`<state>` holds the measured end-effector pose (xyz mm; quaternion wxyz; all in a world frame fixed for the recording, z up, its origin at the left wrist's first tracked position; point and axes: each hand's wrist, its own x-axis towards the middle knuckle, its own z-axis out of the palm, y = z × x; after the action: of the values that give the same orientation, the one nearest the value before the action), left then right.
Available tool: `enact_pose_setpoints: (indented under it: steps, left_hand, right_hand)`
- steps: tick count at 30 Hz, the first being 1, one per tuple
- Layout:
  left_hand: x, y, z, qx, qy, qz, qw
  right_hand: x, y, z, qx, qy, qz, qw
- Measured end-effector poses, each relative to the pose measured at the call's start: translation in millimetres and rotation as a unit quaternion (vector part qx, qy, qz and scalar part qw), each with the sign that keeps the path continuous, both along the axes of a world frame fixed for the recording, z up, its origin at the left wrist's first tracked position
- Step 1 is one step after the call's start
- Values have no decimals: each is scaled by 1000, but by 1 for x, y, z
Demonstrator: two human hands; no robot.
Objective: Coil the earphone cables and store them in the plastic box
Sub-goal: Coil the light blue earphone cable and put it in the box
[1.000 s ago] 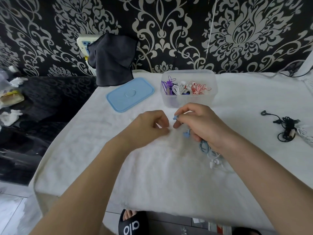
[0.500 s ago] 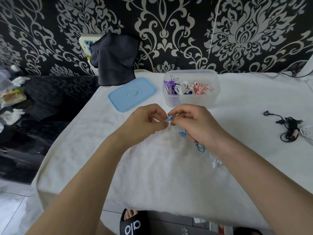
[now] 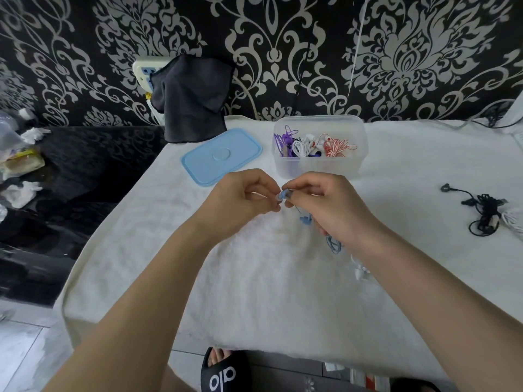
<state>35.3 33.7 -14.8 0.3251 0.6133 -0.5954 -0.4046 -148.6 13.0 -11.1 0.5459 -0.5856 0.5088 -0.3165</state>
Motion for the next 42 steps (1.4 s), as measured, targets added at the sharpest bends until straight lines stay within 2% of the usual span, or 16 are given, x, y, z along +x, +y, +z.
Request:
enact_pose_setpoints:
  steps: [5,12,21,26,36,42]
  left_hand:
    - [-1,1,3,-19,14,-10,1000]
    - [-2,1,7,-38,59,-14,997]
    - [-2,0,6,-40,70,-17,997]
    - [1,-2,6,-24,93,-29,995]
    - [6,-1,8,43,205,-38,977]
    - [5,0,9,44,221,-41,973]
  right_hand:
    - [-3,-5,-3,42,-13,7,999]
    - [-5,-10,-7,119,-102,-1,988]
    - [-5,-12,-7,142,-144,5,979]
    - [-7,-12,-5,140,-149,17,979]
    - [-11,-14,-1,184,-183,54,964]
    - [-12,-14,0,213,-193,55,956]
